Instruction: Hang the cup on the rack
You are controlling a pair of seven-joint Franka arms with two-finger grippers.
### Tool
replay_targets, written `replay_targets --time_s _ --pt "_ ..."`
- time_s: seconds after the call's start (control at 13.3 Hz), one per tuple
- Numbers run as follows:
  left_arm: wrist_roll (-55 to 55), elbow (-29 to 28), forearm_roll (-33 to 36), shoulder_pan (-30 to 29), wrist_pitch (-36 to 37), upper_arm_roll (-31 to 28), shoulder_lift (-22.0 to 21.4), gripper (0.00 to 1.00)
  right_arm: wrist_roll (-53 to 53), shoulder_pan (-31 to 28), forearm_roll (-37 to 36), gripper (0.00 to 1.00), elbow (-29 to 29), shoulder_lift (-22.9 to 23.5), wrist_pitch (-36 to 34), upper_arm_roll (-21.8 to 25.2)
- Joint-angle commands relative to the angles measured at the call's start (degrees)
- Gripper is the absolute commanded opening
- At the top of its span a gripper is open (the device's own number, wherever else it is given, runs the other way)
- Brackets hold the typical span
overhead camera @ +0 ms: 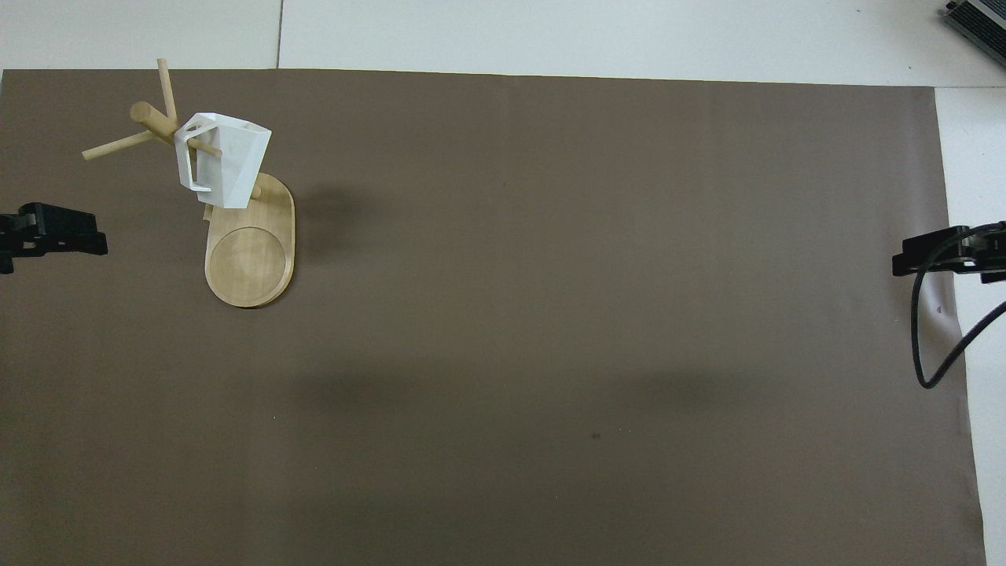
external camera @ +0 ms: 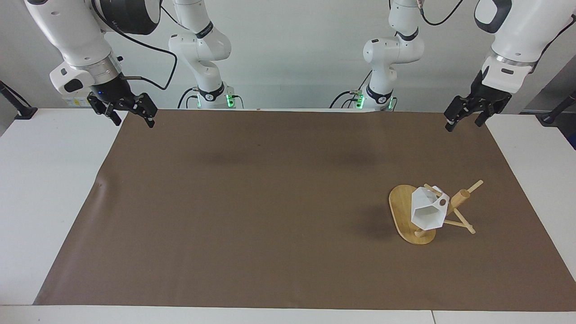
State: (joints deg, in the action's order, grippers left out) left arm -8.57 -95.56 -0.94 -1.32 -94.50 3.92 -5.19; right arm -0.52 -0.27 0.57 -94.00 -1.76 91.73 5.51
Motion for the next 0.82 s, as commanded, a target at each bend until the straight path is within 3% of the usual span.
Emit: replay_targets --time_s 0.0,0.3,0.75 --pt "5.2 5.0 1.8 3.8 7.1 -2.8 1.1 1.0 -0.4 -0.3 0.7 1.0 -0.1 -0.3 -0.8 -0.2" --pt "5.4 7.8 1.7 3.3 10.6 -2.3 3.0 1.0 -0.4 -0.3 0.7 1.0 -0.1 -0.3 -0.8 -0.2" --pt "5.3 0.4 1.1 2.6 8.2 -1.1 -2.4 1.0 -0.4 -0.3 0.7 1.0 -0.1 -0.3 -0.8 -0.2"
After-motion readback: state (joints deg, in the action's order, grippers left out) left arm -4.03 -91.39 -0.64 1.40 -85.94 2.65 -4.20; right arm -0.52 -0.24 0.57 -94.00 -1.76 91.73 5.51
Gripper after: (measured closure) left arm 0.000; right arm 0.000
